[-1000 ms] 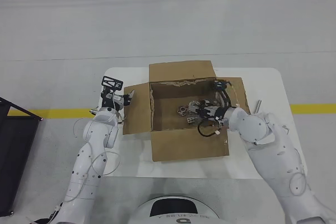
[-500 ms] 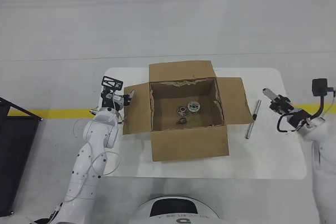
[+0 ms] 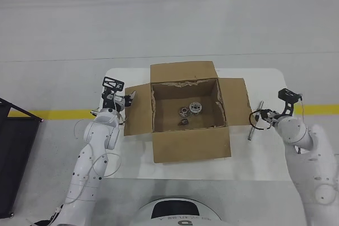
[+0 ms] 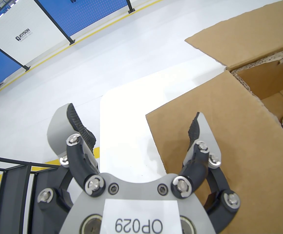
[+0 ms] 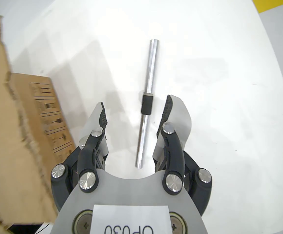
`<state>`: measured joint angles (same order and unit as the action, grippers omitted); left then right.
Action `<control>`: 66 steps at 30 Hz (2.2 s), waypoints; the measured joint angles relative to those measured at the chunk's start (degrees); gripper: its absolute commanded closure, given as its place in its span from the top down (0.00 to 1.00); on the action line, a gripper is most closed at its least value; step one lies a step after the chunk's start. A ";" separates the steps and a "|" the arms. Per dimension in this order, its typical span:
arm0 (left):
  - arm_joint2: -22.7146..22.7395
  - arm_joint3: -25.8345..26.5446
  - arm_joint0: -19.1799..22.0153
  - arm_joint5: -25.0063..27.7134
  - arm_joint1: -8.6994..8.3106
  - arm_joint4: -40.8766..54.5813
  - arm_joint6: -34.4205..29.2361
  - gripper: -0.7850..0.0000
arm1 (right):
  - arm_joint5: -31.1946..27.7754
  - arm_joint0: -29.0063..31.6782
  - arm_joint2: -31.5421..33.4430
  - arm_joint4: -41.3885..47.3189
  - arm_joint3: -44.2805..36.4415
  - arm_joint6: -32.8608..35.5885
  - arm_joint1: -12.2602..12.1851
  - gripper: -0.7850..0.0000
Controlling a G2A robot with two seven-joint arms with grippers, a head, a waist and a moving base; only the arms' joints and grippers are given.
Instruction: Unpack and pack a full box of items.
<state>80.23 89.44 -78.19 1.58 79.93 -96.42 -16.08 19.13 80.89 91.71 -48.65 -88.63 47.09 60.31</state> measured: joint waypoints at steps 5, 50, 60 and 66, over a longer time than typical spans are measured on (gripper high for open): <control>0.00 0.00 0.00 0.00 0.00 0.00 0.00 1.00 | 1.11 -3.91 -3.86 -4.59 5.35 1.82 0.27 0.49; 0.00 0.00 0.00 0.00 0.00 0.00 0.00 1.00 | -6.45 -2.26 7.88 12.72 2.61 1.46 0.99 0.00; 0.00 0.00 0.00 0.00 0.00 0.00 0.00 1.00 | -23.68 5.96 22.14 43.44 -2.73 6.04 0.84 0.00; 0.00 0.00 0.00 0.00 0.00 0.00 0.00 1.00 | -27.10 6.56 20.85 58.89 -5.31 13.76 0.98 0.00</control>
<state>80.23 89.44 -78.19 1.58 79.93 -96.42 -16.08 -7.98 87.45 112.56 10.24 -93.93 60.85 61.30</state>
